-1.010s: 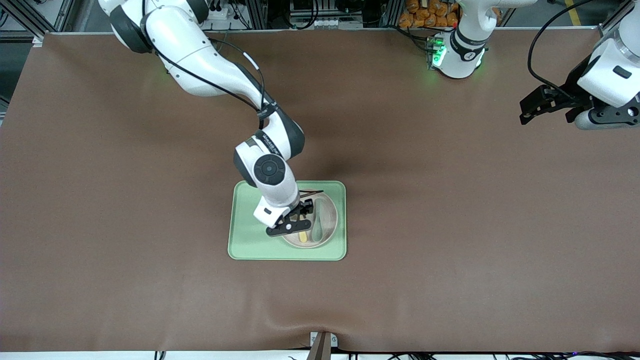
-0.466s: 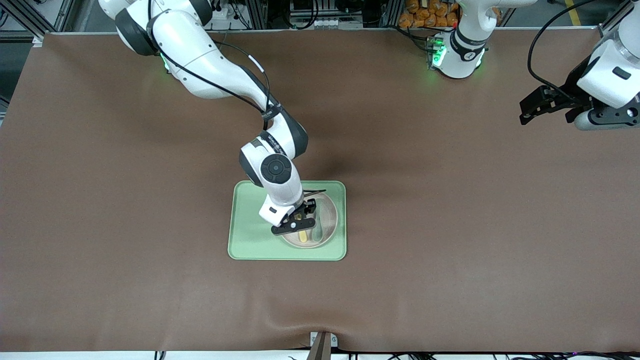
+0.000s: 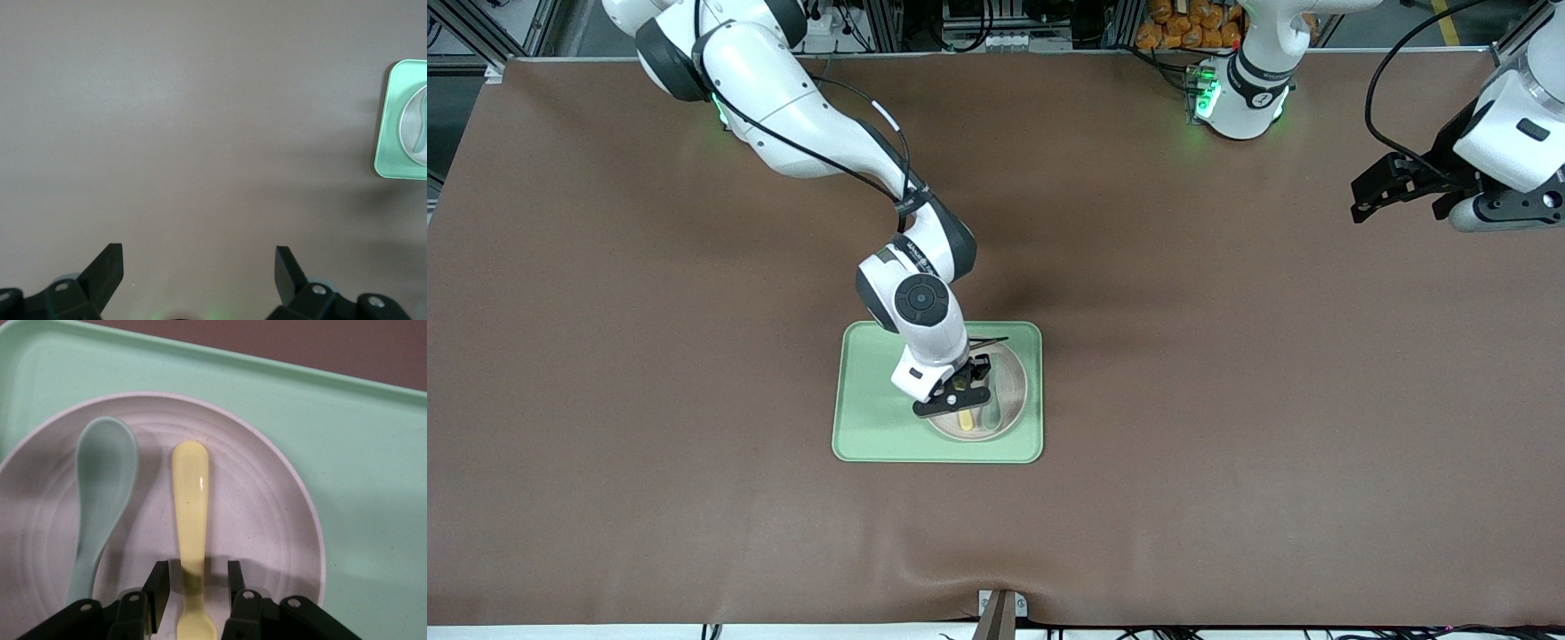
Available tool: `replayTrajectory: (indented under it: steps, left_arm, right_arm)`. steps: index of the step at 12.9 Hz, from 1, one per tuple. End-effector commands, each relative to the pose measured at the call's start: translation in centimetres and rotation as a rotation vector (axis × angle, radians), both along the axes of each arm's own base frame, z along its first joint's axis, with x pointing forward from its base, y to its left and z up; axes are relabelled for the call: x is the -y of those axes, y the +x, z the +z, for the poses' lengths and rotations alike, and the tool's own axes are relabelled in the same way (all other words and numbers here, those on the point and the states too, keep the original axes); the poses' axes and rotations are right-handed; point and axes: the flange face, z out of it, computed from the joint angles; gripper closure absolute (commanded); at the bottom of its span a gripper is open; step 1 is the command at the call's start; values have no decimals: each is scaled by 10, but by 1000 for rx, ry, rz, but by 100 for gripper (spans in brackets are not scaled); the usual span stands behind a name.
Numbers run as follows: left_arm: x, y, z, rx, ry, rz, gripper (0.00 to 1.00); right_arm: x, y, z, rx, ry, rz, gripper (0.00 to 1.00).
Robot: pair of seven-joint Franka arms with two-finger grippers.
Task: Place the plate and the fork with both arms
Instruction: 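Reach the right gripper over the plate and grasp the yellow fork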
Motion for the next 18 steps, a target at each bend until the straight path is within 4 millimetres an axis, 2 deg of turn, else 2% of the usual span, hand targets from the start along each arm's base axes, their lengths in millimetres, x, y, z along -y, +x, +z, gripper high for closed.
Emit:
replayTrajectory:
  steps: [1,7,9,10,12,16,17,18]
  left_arm:
    - [0,-1,9,24,-12,-15,0]
    - [-2,6,12,34,-14,-9,0]
    - [-2,6,11,31,-10,-9,0]
    - [-2,7,8,23,-10,-7,0]
    - [-2,8,-1,-5,-2,-9,0]
    - [-4,11,-10,-32,1,-7,0]
    - [-3,10,-15,-40,2,-9,0]
    - [-2,10,-15,-40,2,-10,0]
  right_arm:
    - [-5,0,-2,21,-8,-2,65]
    - [-9,-5,-10,12,-14,6,66]
    - [-10,-6,-10,9,-15,-3,93]
    - [-10,-6,-8,7,-14,-18,100]
    - [-10,-2,-1,12,-8,-28,100]
    - [1,6,36,-24,-29,-58,100]
    - [10,12,46,-38,-26,-82,100]
    - [37,28,67,-50,1,-140,100]
